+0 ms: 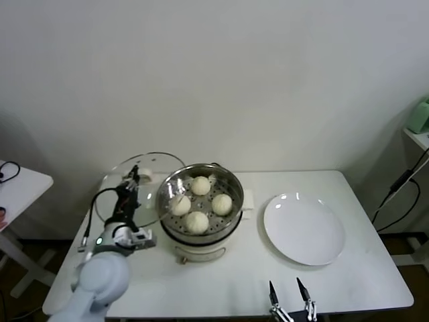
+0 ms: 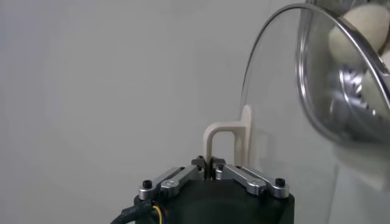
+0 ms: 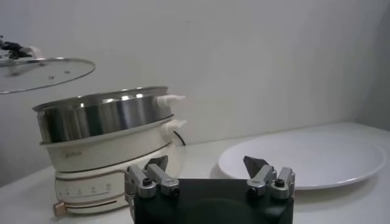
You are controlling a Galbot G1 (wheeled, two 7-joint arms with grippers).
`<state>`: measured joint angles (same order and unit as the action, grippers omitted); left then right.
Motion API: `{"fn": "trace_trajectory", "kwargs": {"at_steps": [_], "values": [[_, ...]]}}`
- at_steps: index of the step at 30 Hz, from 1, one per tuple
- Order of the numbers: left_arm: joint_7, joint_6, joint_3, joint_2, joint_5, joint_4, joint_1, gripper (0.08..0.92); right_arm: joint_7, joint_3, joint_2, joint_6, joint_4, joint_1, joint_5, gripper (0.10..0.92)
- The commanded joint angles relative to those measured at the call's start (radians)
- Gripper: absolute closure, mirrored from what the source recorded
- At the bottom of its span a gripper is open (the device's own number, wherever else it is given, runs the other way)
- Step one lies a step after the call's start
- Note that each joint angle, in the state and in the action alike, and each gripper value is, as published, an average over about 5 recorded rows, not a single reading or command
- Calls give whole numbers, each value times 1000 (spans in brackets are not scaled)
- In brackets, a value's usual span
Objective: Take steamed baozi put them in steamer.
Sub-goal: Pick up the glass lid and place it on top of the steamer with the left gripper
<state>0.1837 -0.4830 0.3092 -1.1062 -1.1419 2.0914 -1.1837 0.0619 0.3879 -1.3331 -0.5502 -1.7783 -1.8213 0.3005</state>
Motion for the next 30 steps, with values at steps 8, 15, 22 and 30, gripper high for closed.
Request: {"fn": "trace_trajectory", "kwargs": {"at_steps": [8, 15, 22, 30], "values": [[34, -47, -227, -68, -70, -49, 136, 861, 1, -1, -2, 9, 0, -4, -9, 203], [51, -59, -265, -123, -108, -89, 164, 861, -2, -6, -5, 14, -1, -6, -16, 203], [64, -73, -297, -207, -155, -121, 180, 861, -3, -11, -3, 15, -2, -11, -24, 203], [72, -75, -315, -281, -204, -158, 177, 861, -3, -9, 0, 15, -5, -11, -25, 203]]}}
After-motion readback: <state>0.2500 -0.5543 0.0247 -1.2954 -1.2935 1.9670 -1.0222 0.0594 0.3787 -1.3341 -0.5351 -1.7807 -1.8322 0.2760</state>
